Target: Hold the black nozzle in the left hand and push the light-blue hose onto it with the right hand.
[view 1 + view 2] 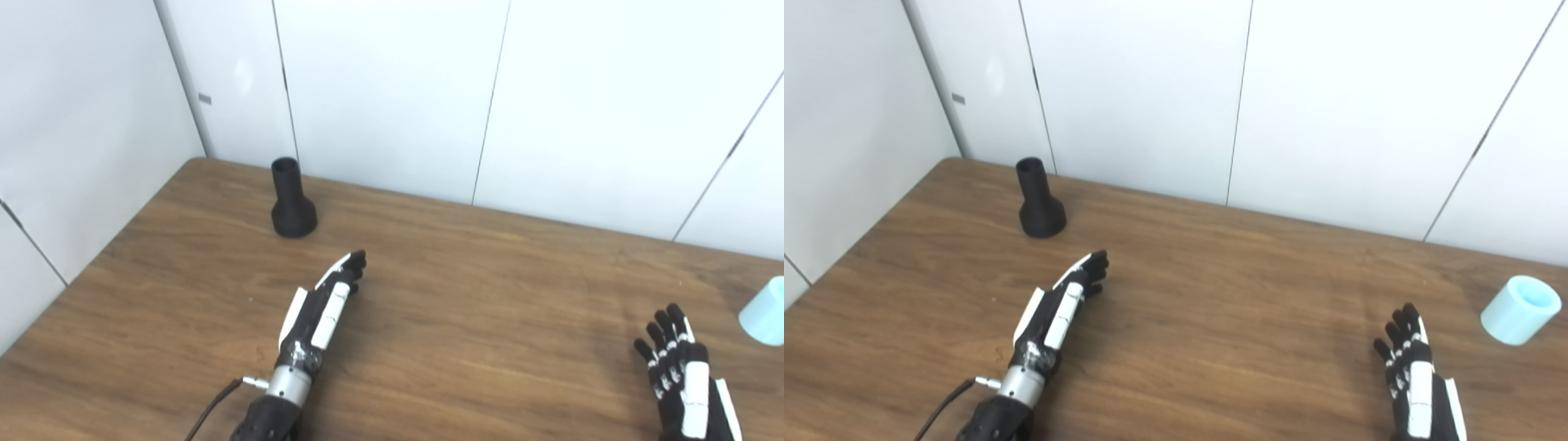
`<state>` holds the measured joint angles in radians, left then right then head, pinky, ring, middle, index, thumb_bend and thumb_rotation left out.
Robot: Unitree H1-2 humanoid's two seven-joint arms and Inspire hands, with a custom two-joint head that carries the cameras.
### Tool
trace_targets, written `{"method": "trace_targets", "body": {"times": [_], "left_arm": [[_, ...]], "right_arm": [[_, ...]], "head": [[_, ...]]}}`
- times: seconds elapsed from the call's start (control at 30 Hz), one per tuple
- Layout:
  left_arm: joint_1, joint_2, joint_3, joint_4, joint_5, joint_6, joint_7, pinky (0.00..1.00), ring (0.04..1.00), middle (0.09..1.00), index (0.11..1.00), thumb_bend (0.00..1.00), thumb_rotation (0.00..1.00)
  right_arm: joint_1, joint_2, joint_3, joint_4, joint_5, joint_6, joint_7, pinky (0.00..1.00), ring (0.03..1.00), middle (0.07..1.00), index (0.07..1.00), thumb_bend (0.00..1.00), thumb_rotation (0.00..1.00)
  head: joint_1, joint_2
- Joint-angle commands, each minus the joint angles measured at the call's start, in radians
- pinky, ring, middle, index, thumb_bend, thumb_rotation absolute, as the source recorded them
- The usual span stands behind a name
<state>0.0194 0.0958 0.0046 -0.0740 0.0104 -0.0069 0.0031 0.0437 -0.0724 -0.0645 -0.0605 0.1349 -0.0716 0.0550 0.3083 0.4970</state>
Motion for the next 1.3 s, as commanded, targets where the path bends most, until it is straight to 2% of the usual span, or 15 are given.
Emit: {"method": "trace_targets", "body": {"times": [0.0,0.2,0.33,0.53,0.57,0.73,0.83,0.93,1.07,1.17,1.27], "left_arm": [[0.022,-0.026,-0.029,0.073,0.011,0.006,-0.012,0.9,0.927,0.915,0.906,0.42,0.93],[0.018,-0.029,-0.025,0.095,0.005,-0.009,-0.017,0.92,0.933,0.918,0.91,0.37,0.93],[0.019,-0.035,-0.019,0.093,0.001,0.006,-0.015,0.93,0.937,0.92,0.914,0.36,0.89],[0.019,-0.054,0.0,0.093,-0.004,-0.008,0.005,0.92,0.93,0.909,0.896,0.42,0.67],[0.02,-0.057,0.005,0.087,0.009,-0.011,0.015,0.91,0.925,0.905,0.895,0.42,0.59],[0.014,-0.049,0.024,0.054,0.093,-0.058,0.073,0.91,0.909,0.893,0.878,0.56,0.35],[-0.017,-0.028,0.064,0.032,0.143,-0.056,0.122,0.91,0.904,0.902,0.879,0.66,0.33],[-0.06,-0.009,0.122,0.051,0.118,-0.091,0.15,0.95,0.914,0.914,0.875,0.7,0.25],[-0.132,0.025,0.193,0.051,0.132,-0.101,0.198,0.86,0.863,0.873,0.861,0.76,0.18],[-0.172,0.032,0.229,0.03,0.117,-0.086,0.224,0.85,0.85,0.857,0.841,0.76,0.1],[-0.194,0.047,0.248,-0.005,0.132,-0.066,0.242,0.83,0.831,0.841,0.826,0.76,0.1]], "right_arm": [[0.044,-0.008,-0.007,0.085,0.004,-0.022,0.011,0.92,0.973,0.98,0.997,0.54,1.0],[0.043,-0.001,-0.011,0.094,-0.006,-0.022,-0.003,0.88,0.957,0.965,0.98,0.53,1.0],[0.039,0.001,-0.011,0.101,-0.008,-0.026,-0.006,0.87,0.95,0.955,0.969,0.54,1.0],[0.037,0.001,-0.01,0.106,-0.001,-0.032,0.002,0.84,0.949,0.956,0.965,0.54,1.0],[0.038,0.001,-0.01,0.105,-0.004,-0.032,0.0,0.84,0.948,0.956,0.965,0.53,1.0],[0.039,-0.003,-0.011,0.105,0.004,-0.04,0.008,0.84,0.951,0.961,0.969,0.5,1.0],[0.04,-0.003,-0.01,0.105,-0.003,-0.037,0.003,0.82,0.945,0.96,0.967,0.51,1.0],[0.039,-0.003,-0.009,0.108,-0.004,-0.037,0.002,0.83,0.943,0.955,0.961,0.51,1.0],[0.04,-0.005,-0.009,0.107,-0.012,-0.034,-0.002,0.84,0.94,0.954,0.959,0.53,1.0],[0.04,-0.004,-0.014,0.108,-0.004,-0.04,0.001,0.84,0.945,0.958,0.96,0.51,1.0],[0.043,-0.006,-0.016,0.109,-0.008,-0.044,-0.001,0.82,0.935,0.945,0.952,0.51,1.0]], "head": [[0.004,-0.012],[-0.003,-0.03],[-0.019,-0.038],[-0.027,-0.043],[-0.028,-0.044],[-0.023,-0.042],[-0.021,-0.044],[-0.021,-0.044],[-0.028,-0.039],[-0.03,-0.035],[-0.029,-0.03]]}}
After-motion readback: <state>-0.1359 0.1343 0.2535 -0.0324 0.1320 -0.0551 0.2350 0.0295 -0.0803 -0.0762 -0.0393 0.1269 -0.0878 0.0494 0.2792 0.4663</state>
